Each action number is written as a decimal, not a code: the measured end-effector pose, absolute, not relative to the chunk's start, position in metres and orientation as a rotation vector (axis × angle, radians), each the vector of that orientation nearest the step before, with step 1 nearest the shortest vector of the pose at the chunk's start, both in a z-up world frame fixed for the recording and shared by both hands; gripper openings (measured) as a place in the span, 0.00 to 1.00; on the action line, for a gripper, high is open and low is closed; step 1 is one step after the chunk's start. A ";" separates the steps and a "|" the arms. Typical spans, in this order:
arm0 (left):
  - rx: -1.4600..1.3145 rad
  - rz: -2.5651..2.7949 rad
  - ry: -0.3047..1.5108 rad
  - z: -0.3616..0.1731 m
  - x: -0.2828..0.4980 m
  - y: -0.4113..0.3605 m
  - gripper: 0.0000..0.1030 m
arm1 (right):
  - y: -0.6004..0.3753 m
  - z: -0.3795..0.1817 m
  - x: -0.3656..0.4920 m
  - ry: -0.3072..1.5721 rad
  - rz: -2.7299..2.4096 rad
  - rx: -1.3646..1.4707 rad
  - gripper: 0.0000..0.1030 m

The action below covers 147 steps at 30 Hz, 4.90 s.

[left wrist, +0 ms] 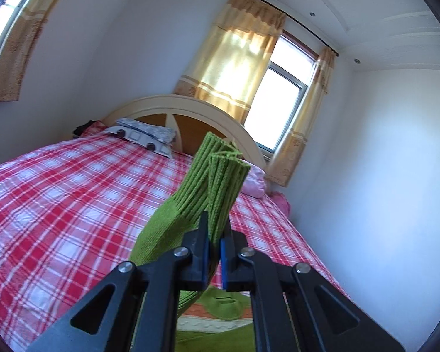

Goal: Fold small clothes
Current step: 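Carry the sleeve with the left tool across the body onto the folded sleeve, then open the left tool and withdraw it from the sweater, then grasp the second sleeve's ribbed cuff with the right tool and smooth it, then open the right tool and lift it off the sleeve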

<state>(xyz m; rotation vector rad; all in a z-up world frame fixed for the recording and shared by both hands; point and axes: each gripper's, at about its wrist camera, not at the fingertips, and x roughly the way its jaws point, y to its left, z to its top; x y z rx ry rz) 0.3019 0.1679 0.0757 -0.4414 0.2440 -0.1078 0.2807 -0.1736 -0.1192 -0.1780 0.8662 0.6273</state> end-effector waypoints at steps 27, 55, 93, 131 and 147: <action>-0.268 -0.325 0.611 -0.067 0.363 -0.057 0.06 | -0.237 -0.152 0.242 0.965 0.588 -0.119 0.79; 0.017 0.075 0.597 -0.076 0.265 0.101 0.96 | -0.244 -0.116 0.263 0.916 0.622 -0.005 0.80; -0.074 0.195 0.875 -0.147 0.300 0.144 1.00 | -0.237 -0.133 0.431 0.949 0.382 0.006 0.07; -0.076 0.207 0.859 -0.142 0.325 0.119 1.00 | -0.182 -0.182 0.417 1.008 0.533 -0.128 0.54; -0.089 0.171 0.848 -0.134 0.304 0.115 1.00 | -0.196 -0.175 0.402 0.976 0.500 -0.122 0.55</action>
